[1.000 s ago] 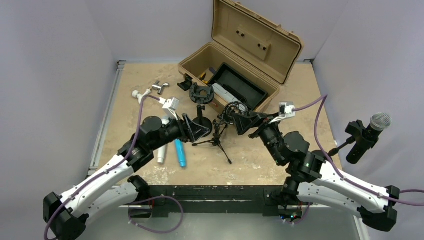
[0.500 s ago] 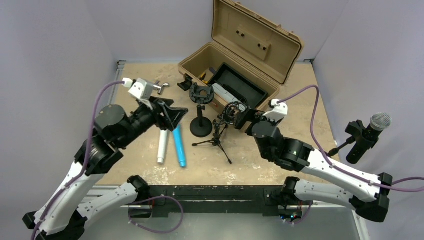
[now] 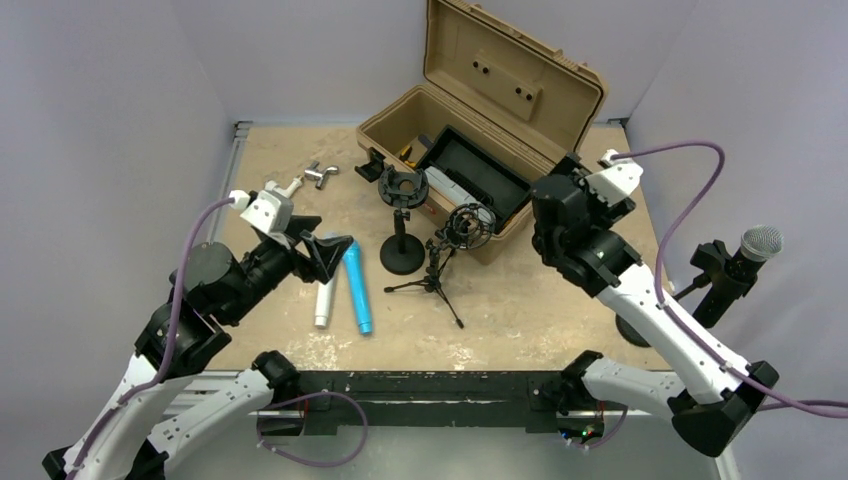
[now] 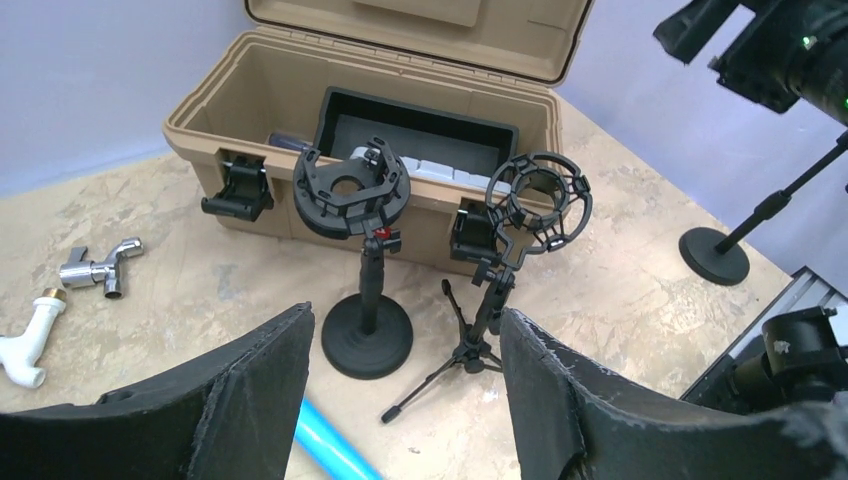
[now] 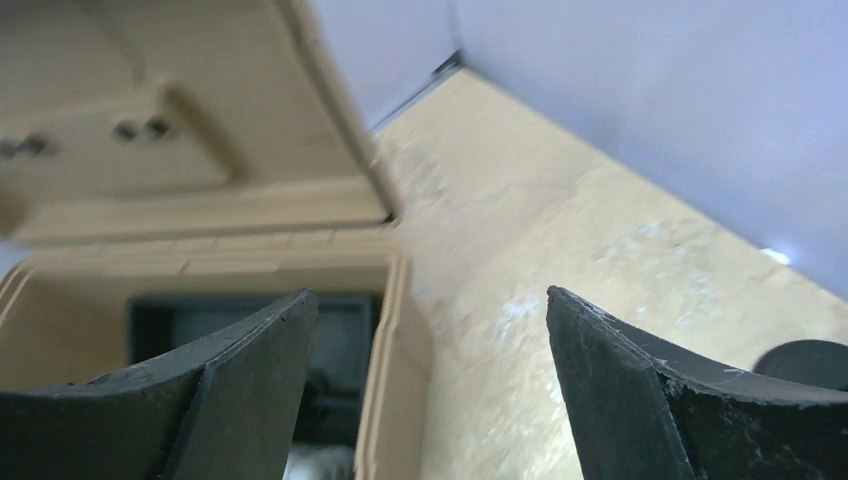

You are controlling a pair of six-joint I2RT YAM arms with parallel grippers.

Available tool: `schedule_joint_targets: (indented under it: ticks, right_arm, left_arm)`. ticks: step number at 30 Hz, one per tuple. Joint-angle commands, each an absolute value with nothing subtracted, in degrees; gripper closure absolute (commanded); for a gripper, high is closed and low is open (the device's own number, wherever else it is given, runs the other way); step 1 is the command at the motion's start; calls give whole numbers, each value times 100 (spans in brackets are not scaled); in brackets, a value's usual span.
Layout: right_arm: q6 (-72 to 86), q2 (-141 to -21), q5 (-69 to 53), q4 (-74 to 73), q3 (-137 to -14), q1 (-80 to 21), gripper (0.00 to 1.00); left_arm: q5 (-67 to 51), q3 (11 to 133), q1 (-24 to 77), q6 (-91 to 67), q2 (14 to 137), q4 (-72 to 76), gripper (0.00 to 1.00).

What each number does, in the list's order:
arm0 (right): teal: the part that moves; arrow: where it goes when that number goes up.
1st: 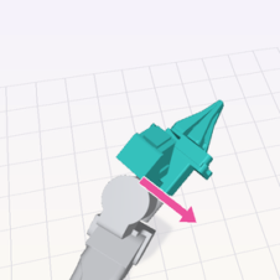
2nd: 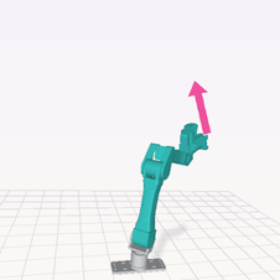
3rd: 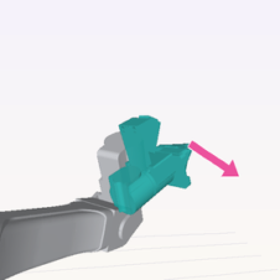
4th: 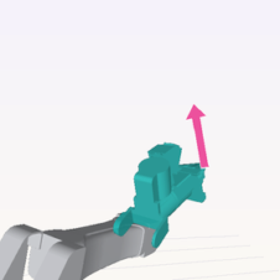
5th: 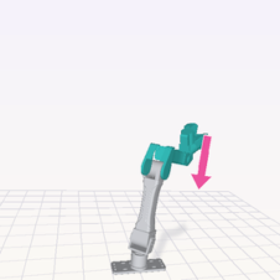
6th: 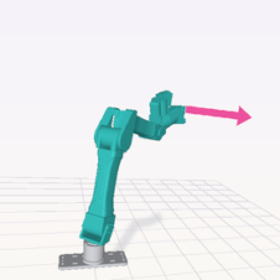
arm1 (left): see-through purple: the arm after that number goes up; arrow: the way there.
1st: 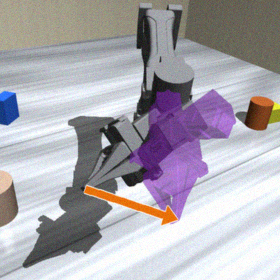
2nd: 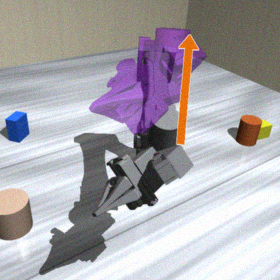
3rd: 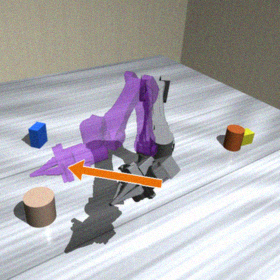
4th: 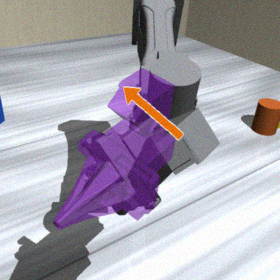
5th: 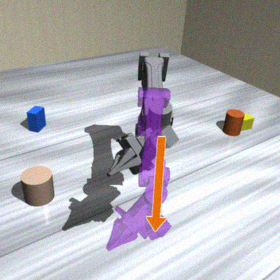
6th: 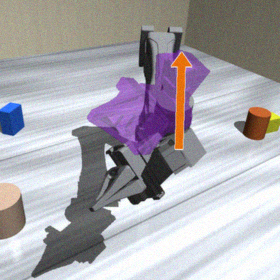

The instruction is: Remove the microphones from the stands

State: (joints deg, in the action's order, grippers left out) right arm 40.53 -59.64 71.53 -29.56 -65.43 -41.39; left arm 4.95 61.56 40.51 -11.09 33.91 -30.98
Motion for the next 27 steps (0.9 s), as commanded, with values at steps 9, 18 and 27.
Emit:
schedule_joint_targets:
  ticks: [9, 18, 27]
  right_arm:
    - [8959, -7507, 7794, -5050, -5414, -2867, 20]
    - [11310, -8315, 8091, -5660, -4786, -2144, 8]
    - [10331, -7220, 8732, -5498, -4356, -1633, 5]
  left_arm:
    - [176, 5965, 4019, -1125, 2908, -2789, 34]
    - [90, 5852, 4041, -1200, 2780, -2647, 34]
    - [133, 5820, 4237, -1188, 2800, -2639, 34]
